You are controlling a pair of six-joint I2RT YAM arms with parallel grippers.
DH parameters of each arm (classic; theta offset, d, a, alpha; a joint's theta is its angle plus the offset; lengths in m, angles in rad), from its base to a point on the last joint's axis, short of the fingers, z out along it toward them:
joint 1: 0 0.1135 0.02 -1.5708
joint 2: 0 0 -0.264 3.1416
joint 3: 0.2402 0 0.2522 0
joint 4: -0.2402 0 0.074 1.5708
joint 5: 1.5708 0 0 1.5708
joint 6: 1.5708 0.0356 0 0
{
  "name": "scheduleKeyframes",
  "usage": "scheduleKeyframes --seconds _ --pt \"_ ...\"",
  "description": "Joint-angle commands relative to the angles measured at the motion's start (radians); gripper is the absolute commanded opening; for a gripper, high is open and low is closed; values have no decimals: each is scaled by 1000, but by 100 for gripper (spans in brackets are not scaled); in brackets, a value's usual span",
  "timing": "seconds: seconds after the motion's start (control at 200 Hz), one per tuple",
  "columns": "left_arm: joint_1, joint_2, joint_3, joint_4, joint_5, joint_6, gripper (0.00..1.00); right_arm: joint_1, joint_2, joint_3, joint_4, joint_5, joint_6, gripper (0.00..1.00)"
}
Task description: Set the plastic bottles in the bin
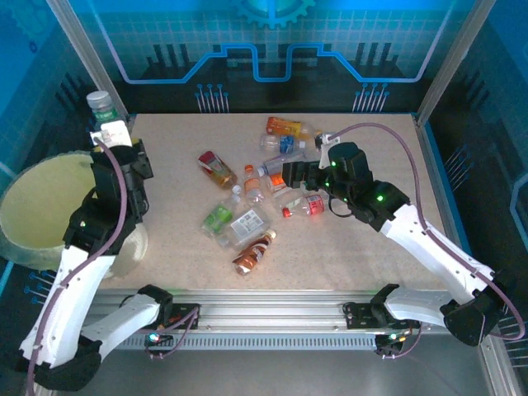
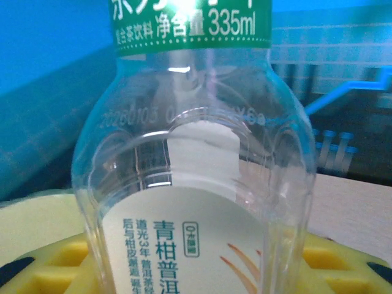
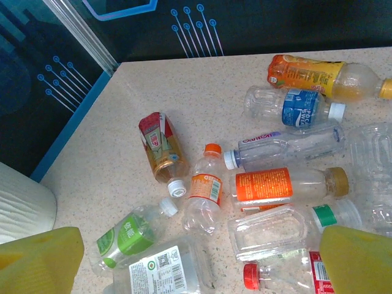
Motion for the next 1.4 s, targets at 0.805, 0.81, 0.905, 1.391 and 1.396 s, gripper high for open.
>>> scheduleKeyframes --seconds 0.805,0.81,0.905,1.391,1.396 --pt "814 147 -125 -63 589 -391 46 10 66 75 -92 -54 1 100" --pt "814 147 -128 -62 589 -393 46 10 66 75 -92 -55 1 100" --pt "814 152 -171 -34 623 -436 46 10 60 73 -100 -55 1 100" --pt "721 204 -236 70 733 -567 47 9 51 52 -117 -19 5 100" --pt "720 204 -237 70 734 -568 48 9 51 52 -118 -18 6 100"
